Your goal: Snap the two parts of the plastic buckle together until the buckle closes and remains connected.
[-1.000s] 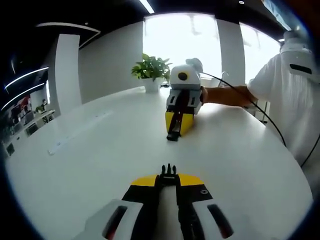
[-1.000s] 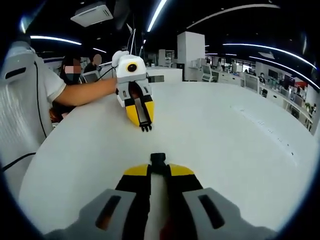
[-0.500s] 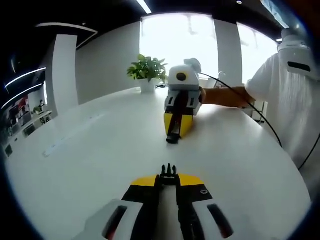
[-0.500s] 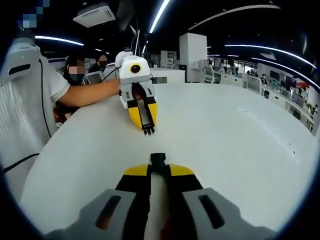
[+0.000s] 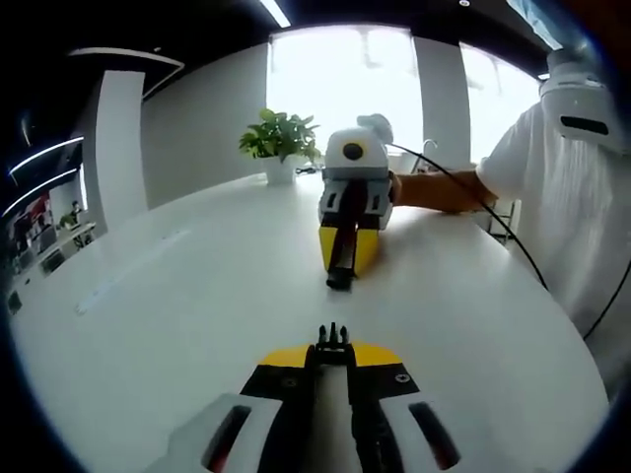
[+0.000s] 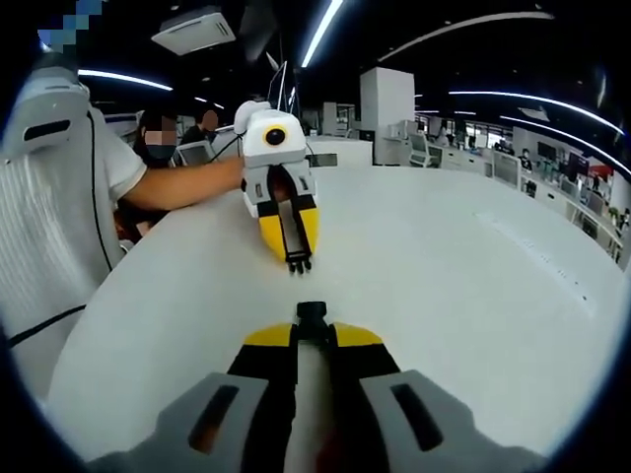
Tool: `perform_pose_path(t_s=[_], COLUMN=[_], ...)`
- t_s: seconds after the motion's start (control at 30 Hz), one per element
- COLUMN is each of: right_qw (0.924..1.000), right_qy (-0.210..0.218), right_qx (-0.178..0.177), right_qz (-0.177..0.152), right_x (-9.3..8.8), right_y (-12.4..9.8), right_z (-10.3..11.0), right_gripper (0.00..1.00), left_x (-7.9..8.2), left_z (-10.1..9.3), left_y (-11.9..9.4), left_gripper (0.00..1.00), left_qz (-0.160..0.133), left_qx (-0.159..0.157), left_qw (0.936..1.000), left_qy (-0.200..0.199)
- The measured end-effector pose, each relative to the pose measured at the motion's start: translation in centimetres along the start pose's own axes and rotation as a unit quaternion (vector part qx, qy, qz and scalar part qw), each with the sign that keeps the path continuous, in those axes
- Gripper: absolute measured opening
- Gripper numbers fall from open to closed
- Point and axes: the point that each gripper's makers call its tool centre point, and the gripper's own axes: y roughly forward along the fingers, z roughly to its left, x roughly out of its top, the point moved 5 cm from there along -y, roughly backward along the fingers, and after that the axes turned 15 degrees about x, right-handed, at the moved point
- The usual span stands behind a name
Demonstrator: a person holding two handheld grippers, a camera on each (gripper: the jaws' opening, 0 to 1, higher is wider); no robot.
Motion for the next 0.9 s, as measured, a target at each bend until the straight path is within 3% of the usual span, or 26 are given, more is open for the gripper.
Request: perform_pose_path(t_s=[0.9], right_qw=[0.9997], right_qy=[-0.014], right_qx=[0.018], right_qz=[0.012], right_x=[0.1], right_y=[1.0], right_z=[3.0], right_gripper=[0.12], left_x=[0.7], left_z=[-3.3], left_y=[-0.3], left_gripper=[0.11], left_qz=[-0.002], left_qx=[-0.019], left_qw=[0.9998], left_qy=[0.011])
